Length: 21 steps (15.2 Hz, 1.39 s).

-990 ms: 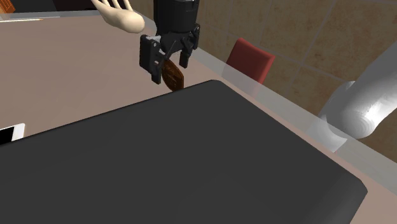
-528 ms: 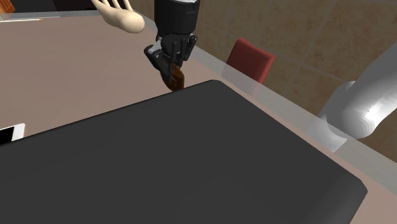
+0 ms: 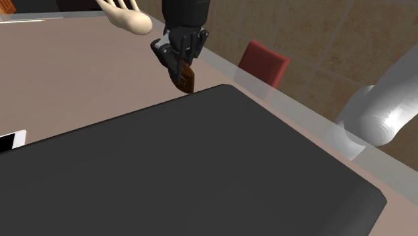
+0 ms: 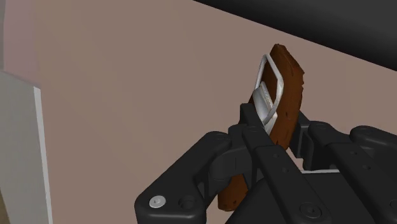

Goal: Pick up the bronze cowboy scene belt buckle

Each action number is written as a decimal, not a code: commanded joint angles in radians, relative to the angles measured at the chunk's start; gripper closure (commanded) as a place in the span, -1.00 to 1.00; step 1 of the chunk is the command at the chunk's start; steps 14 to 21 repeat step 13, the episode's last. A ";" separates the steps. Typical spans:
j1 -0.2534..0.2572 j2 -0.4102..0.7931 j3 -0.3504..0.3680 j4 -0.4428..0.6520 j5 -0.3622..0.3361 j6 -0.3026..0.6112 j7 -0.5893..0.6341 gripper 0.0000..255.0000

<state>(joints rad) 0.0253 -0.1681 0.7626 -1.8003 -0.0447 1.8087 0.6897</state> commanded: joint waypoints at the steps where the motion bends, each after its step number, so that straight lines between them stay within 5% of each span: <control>1: -0.002 0.011 0.002 0.037 -0.007 -0.029 0.001 1.00; 11: -0.004 0.059 0.018 0.213 -0.040 -0.172 0.008 1.00; 21: -0.004 0.060 0.018 0.216 -0.041 -0.174 0.008 1.00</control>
